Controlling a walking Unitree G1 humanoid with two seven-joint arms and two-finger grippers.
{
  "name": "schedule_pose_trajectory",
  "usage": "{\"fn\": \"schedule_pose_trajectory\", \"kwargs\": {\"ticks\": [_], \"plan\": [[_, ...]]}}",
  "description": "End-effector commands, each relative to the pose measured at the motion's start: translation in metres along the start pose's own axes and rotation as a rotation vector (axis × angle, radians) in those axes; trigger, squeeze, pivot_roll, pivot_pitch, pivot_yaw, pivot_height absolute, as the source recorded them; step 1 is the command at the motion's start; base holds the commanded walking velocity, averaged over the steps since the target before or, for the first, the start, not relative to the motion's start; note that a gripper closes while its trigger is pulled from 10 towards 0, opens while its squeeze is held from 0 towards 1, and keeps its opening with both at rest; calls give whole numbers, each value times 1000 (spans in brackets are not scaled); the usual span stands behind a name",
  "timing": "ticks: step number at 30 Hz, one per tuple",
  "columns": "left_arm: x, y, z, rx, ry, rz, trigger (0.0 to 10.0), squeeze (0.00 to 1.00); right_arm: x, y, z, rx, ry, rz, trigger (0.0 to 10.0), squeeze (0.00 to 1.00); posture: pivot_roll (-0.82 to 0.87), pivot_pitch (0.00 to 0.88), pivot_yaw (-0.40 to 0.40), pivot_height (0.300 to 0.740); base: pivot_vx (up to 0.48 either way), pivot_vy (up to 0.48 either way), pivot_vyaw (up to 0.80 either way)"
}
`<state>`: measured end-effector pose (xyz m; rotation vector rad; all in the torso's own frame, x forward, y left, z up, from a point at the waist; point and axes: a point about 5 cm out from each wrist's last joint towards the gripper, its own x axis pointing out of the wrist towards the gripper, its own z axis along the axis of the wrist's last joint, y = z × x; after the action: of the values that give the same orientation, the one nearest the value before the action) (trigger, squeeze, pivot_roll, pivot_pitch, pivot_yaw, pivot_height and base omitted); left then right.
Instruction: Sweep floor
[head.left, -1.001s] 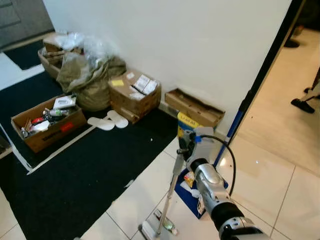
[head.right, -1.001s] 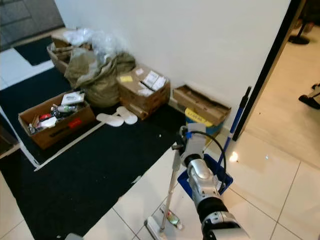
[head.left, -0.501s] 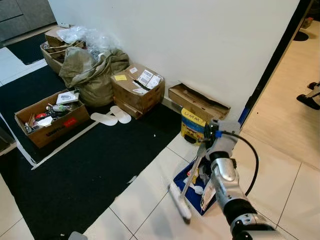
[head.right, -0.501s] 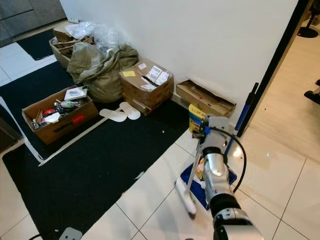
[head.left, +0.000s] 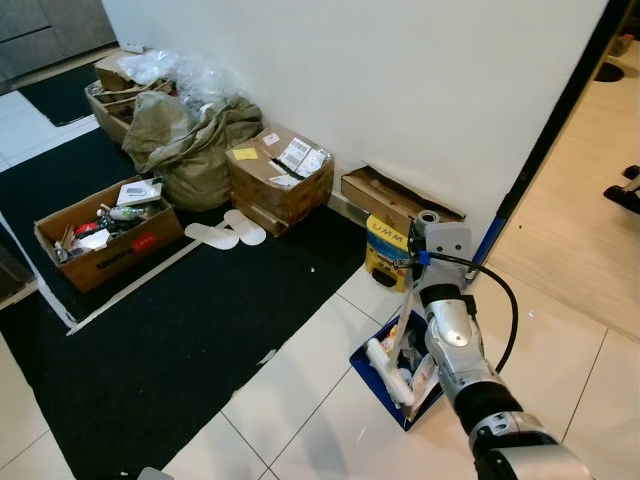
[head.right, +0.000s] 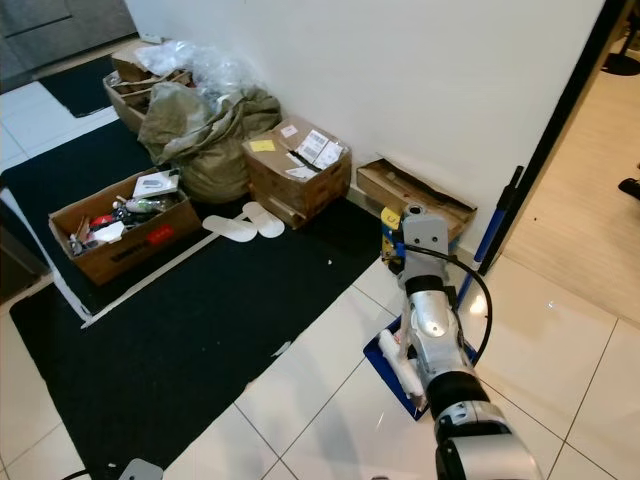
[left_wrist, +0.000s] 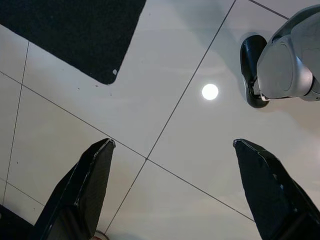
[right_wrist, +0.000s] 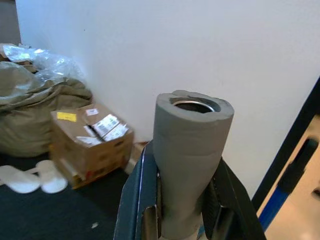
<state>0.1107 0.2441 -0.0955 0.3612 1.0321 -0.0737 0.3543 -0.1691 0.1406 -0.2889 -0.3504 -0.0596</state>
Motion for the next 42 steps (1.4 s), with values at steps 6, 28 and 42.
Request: {"fn": "schedule_pose_trajectory", "kwargs": {"ticks": [6, 28, 42], "plan": [[-2, 2, -8, -7, 28, 7, 10000, 0, 11, -4, 23, -31, -140, 3, 10000, 0, 27, 147, 11, 740, 0, 0, 0], [4, -13, 7, -10, 18, -19, 10000, 0, 41, -24, 71, 36, -305, -21, 10000, 0, -18, 48, -19, 740, 0, 0, 0], [10, -18, 25, -21, -5, -22, 10000, 0, 49, 2, 71, 305, -103, 285, 10000, 0, -31, 0, -35, 740, 0, 0, 0]]}}
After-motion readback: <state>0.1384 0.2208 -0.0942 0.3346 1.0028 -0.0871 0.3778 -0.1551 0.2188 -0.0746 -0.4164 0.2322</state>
